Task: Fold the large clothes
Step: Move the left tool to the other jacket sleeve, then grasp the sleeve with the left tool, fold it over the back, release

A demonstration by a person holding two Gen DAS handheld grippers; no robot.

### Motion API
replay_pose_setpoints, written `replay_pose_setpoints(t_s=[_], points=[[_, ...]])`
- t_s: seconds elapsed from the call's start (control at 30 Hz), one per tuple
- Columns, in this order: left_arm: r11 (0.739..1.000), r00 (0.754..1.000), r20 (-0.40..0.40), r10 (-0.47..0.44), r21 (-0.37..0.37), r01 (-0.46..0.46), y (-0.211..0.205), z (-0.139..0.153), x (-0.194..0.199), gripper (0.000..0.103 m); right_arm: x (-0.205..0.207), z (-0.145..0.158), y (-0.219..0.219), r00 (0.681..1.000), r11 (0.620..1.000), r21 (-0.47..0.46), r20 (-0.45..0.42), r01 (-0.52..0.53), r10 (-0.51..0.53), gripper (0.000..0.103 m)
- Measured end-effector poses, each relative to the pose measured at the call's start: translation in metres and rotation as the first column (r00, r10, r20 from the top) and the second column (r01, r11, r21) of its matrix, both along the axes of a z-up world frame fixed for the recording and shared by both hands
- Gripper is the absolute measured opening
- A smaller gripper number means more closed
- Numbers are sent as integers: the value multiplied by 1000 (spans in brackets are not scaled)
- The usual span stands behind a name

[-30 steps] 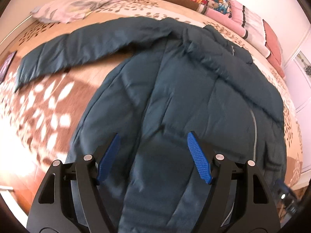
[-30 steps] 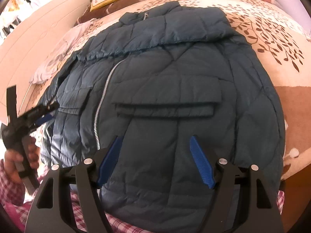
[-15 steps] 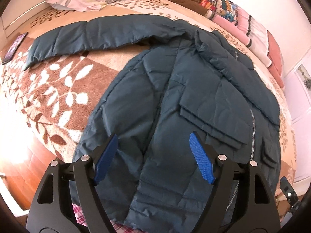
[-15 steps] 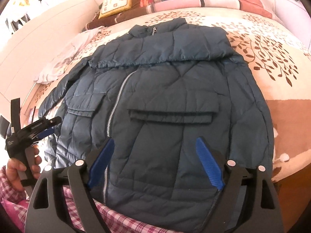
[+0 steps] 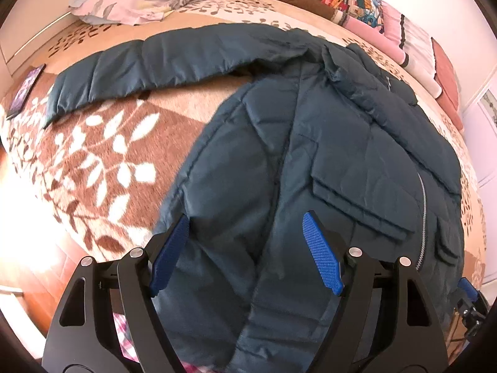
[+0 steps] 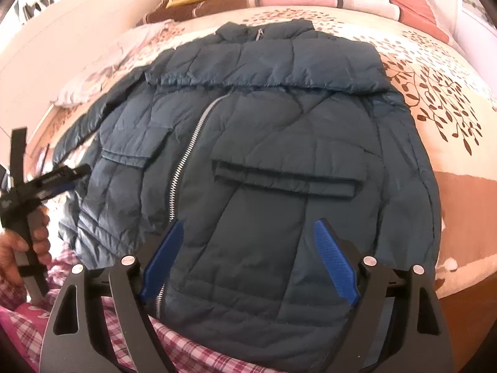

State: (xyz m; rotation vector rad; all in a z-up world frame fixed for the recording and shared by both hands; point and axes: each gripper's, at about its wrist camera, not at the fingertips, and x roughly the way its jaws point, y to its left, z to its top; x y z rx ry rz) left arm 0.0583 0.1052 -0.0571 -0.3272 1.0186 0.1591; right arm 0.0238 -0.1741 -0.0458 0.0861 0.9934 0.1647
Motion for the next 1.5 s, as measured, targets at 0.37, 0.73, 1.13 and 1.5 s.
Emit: replay_pose_setpoints(t_s=[0.37, 0.73, 1.13, 1.5], points=[[991, 992, 4, 129, -31, -129, 56, -4, 15, 75, 17, -8, 11, 999, 998, -39, -17, -45, 44, 81], [969, 970, 7, 244, -39, -243, 104, -5, 30, 75, 35, -11, 2, 999, 1000, -11, -37, 5, -6, 81], [821, 853, 6, 521, -277, -499, 194, -26, 52, 75, 42, -14, 1, 998, 1000, -19, -53, 17, -18, 81], [701, 744, -1, 668, -337, -629, 237, -29, 64, 6, 48, -6, 1, 1000, 1000, -8, -24, 20, -20, 81]])
